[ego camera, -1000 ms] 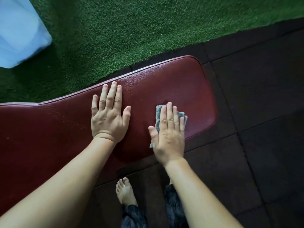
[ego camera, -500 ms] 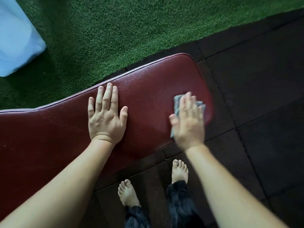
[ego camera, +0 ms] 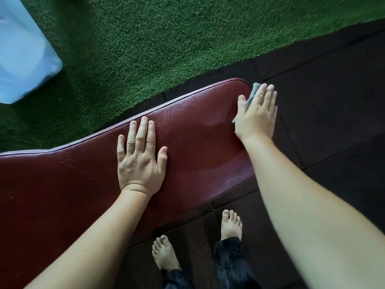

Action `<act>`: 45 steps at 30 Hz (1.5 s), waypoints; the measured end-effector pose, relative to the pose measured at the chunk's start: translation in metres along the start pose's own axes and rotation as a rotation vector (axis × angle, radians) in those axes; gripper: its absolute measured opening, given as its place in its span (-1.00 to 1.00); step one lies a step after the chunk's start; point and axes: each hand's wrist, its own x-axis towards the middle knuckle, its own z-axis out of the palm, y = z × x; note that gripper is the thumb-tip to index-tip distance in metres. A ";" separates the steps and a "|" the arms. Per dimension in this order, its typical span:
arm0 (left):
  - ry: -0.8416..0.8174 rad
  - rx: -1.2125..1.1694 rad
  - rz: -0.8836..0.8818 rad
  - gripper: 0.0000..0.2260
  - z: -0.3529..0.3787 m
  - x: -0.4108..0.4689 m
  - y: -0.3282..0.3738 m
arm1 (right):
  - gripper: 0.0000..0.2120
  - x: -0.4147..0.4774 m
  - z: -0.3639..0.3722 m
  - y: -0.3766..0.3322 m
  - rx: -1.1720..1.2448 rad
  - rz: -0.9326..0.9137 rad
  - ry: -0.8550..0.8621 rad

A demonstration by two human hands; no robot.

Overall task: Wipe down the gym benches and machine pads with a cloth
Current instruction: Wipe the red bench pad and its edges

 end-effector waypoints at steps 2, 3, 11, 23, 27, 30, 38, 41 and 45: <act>0.009 0.005 0.004 -0.38 0.001 0.001 0.000 | -0.22 -0.005 0.004 -0.027 0.012 0.044 0.044; 0.009 0.004 0.004 -0.38 0.001 0.001 0.000 | -0.22 -0.023 0.010 -0.046 -0.001 -0.032 0.058; 0.018 0.009 0.010 -0.39 0.001 -0.001 0.000 | -0.30 0.001 0.009 -0.048 -0.069 -0.420 -0.001; 0.006 0.005 0.014 -0.39 0.001 0.000 0.000 | -0.29 -0.005 0.007 -0.026 -0.070 -0.321 0.007; 0.001 -0.006 0.003 -0.39 0.000 0.001 0.000 | -0.20 -0.061 0.010 -0.030 -0.002 -0.059 0.037; -0.014 -0.003 0.004 -0.38 -0.002 0.003 0.000 | -0.22 -0.115 0.021 -0.049 0.003 -0.336 -0.097; -0.150 -0.140 0.048 -0.35 -0.018 0.001 -0.020 | -0.22 -0.121 0.009 0.024 -0.066 -0.136 -0.016; -0.155 -0.122 0.045 -0.37 -0.029 -0.021 -0.046 | -0.26 -0.183 0.027 -0.026 -0.026 -0.267 -0.028; -0.121 -0.021 0.064 -0.37 -0.039 -0.056 -0.100 | -0.26 -0.224 0.043 -0.040 -0.038 -0.601 -0.112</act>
